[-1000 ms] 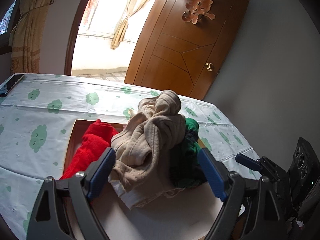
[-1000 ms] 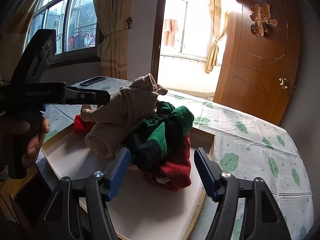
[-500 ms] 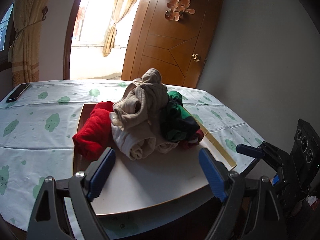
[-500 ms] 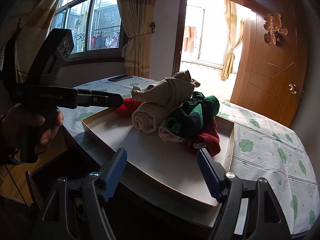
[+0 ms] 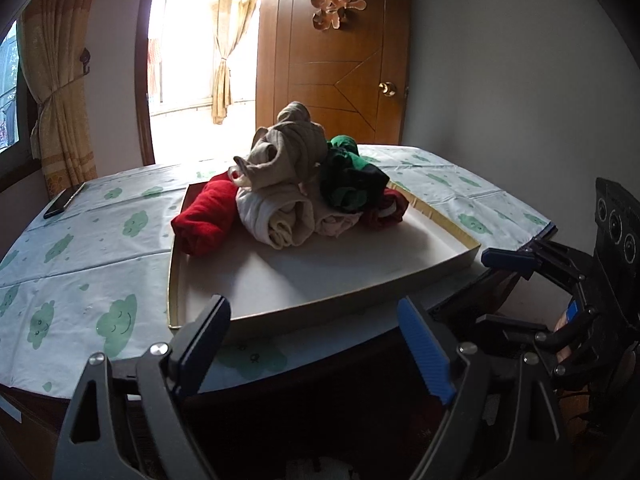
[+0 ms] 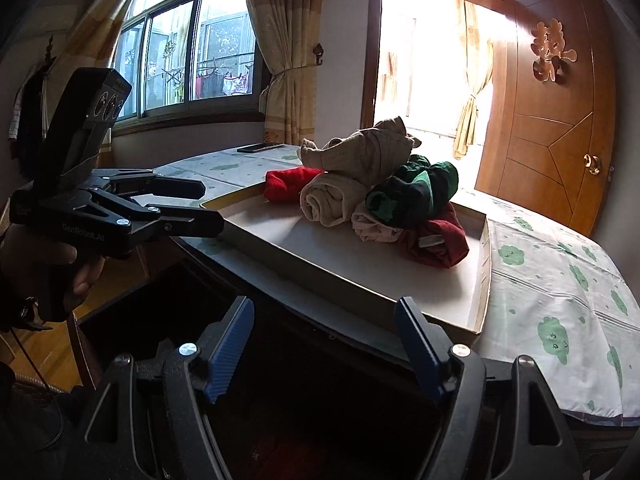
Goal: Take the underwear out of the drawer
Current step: 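Move both open tools back from the tray down toward the open drawer, then grasp the white-grey sock in the drawer with the left tool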
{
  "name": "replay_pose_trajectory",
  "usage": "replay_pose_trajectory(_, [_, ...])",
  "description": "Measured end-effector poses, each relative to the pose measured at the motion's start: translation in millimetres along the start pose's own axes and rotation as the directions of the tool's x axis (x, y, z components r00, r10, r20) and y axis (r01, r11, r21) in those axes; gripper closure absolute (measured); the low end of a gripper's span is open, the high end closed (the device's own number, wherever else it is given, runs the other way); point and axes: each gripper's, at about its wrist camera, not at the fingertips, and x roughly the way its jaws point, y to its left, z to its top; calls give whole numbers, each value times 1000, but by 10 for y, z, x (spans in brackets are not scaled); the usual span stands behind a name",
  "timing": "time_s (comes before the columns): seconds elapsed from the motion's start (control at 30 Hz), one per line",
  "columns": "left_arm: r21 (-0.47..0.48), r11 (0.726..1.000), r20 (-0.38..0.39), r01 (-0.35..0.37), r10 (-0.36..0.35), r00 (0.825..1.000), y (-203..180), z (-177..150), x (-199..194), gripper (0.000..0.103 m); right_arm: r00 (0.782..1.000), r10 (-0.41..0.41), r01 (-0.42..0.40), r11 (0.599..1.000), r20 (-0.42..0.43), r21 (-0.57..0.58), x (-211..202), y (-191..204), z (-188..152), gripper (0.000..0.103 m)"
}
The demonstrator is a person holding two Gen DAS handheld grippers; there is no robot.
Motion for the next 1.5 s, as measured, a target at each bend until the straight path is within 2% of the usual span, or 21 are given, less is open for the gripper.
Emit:
replay_pose_trajectory(0.3, [-27,999,-23,-20,19,1000,55,-294,-12,16,1000,19,-19,999,-17,-35,-16,173,-211,28])
replay_pose_trajectory(0.6, [-68,998,-47,-10,7,999,123,-500,-38,16,999,35,-36,999,-26,-35,-2,241,-278,28])
replay_pose_trajectory(0.83, [-61,998,-101,-19,13,995,168,-664,9,16,997,52,-57,996,-63,-71,46,347,-343,28])
replay_pose_trajectory(1.0, [-10,1000,-186,-28,25,982,155,-782,111,16,993,58,-67,995,-106,-78,119,385,-409,28])
replay_pose_trajectory(1.07, [5,1000,-235,-18,19,972,157,-831,168,16,991,59,-69,995,-122,-76,137,390,-432,28])
replay_pose_trajectory(1.17, [25,1000,-323,6,3,946,145,-916,285,16,990,61,-70,995,-127,-75,131,387,-450,28])
replay_pose_trajectory(1.23, [43,999,-384,25,-7,923,123,-982,371,16,989,58,-69,995,-135,-78,135,385,-464,28])
replay_pose_trajectory(1.3, [64,996,-454,61,-26,891,88,-1045,464,16,987,59,-72,994,-149,-80,151,383,-471,28])
replay_pose_trajectory(1.4, [77,993,-505,93,-41,862,55,-1070,540,16,985,59,-74,994,-162,-86,166,388,-470,28])
replay_pose_trajectory(1.5, [81,985,-574,155,-81,815,7,-1117,651,16,984,65,-81,993,-167,-88,171,402,-476,28])
